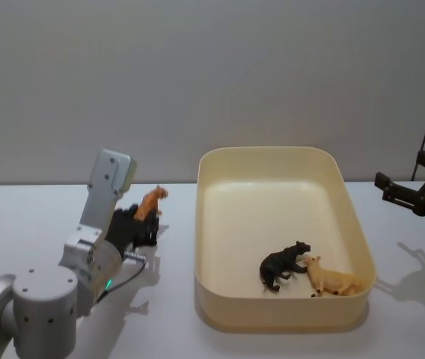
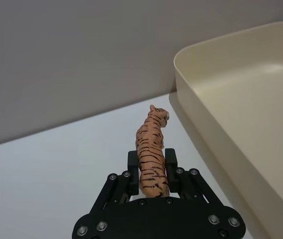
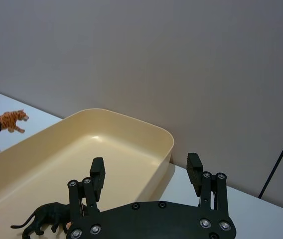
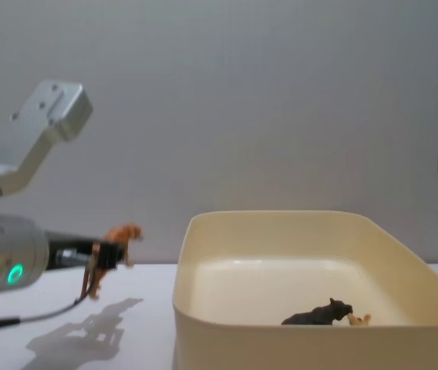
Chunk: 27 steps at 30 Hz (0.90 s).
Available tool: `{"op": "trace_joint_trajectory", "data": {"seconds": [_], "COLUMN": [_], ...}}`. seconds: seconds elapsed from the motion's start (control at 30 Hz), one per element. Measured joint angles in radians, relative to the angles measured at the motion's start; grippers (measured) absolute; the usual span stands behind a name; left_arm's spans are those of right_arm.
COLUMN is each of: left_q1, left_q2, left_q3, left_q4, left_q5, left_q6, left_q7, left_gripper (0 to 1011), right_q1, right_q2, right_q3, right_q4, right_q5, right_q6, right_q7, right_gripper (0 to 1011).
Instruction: Pick up the toy alternately with two hands and place it into the central storage box.
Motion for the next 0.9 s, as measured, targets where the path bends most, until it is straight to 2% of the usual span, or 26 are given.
{"op": "trace_joint_trajectory", "data": {"seconds": [0.2,0.53,0.9], "left_q1": [-0.031,-0.095,-0.171], "left_q2": [-0.012,-0.033,-0.055], "left_q3": [-0.006,-0.011,-0.008], "left_q4": [-0.001,0.002,0.038], "left_q5": [0.028,0.081,0.143], "left_q6": [-0.030,-0.073,-0.103], "left_q7": [-0.010,-0.103,-0.277], "left_gripper": [288,288,288], "right_q1": [0.000,0.000,0.000], "right_q2": [0.000,0.000,0.000], "right_q3": [0.000,0.000,0.000], "right_q4": [0.000,0.000,0.000], "right_q5": [0.000,0.000,0.000], "right_q6": [0.000,0.000,0.000], "right_q7": [0.000,0.000,0.000], "right_gripper": [1001,1001,1001]}}
